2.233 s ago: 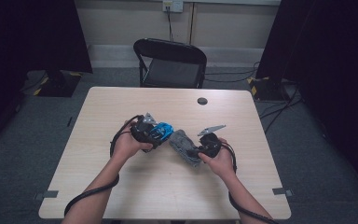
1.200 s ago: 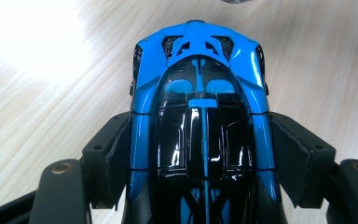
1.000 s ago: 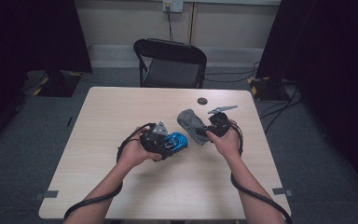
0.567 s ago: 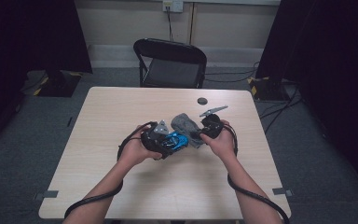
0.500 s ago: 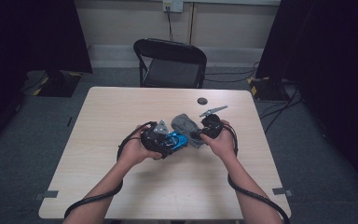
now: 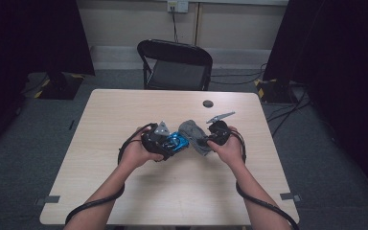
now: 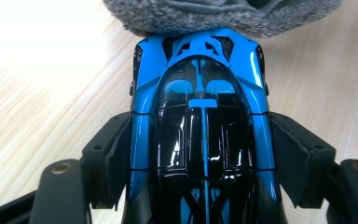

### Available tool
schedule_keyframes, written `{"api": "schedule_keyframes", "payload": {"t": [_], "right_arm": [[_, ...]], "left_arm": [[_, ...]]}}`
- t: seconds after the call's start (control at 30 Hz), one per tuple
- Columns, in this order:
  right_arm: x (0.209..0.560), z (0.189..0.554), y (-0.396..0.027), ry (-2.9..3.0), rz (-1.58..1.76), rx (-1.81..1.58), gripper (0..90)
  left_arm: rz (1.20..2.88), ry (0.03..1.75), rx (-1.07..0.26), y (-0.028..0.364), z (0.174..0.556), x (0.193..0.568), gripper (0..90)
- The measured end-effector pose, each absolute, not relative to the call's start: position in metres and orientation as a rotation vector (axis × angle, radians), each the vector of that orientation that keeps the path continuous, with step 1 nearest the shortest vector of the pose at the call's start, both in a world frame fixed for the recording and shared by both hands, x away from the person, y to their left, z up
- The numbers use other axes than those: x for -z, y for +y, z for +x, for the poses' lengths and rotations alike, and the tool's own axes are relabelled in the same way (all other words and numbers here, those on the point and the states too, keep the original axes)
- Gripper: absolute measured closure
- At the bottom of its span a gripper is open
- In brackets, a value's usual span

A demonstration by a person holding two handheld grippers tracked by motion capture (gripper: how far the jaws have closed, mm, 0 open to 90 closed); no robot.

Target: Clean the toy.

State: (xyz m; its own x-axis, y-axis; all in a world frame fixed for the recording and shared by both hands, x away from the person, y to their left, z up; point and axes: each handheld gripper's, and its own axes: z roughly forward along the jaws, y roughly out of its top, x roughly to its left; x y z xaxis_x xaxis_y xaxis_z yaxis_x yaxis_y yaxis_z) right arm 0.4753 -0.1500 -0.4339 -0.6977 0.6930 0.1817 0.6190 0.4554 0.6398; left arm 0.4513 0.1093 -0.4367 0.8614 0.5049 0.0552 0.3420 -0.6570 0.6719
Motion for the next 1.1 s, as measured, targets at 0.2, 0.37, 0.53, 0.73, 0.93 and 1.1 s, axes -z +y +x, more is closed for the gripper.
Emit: {"api": "schedule_keyframes", "payload": {"t": [0.2, 0.37, 0.53, 0.73, 0.93, 1.1], "right_arm": [[0.436, 0.471, -0.149, 2.595, 1.155, -1.083, 78.1], [0.439, 0.466, -0.149, 2.613, 1.145, -1.098, 78.0], [0.443, 0.462, -0.148, 2.632, 1.138, -1.101, 77.9], [0.445, 0.459, -0.145, 2.657, 1.116, -1.098, 77.9], [0.447, 0.454, -0.14, 2.688, 1.087, -1.109, 77.9], [0.446, 0.445, -0.138, 2.718, 1.043, -1.101, 77.9]], "left_arm": [[2.336, 0.641, -0.312, 0.113, 0.455, 0.439, 28.3], [2.328, 0.674, -0.313, 0.117, 0.458, 0.442, 28.3], [2.306, 0.72, -0.327, 0.12, 0.461, 0.445, 28.3], [2.302, 0.74, -0.334, 0.124, 0.464, 0.444, 28.4], [2.293, 0.773, -0.346, 0.129, 0.469, 0.443, 28.4], [2.275, 0.801, -0.348, 0.135, 0.473, 0.442, 28.4]]}}
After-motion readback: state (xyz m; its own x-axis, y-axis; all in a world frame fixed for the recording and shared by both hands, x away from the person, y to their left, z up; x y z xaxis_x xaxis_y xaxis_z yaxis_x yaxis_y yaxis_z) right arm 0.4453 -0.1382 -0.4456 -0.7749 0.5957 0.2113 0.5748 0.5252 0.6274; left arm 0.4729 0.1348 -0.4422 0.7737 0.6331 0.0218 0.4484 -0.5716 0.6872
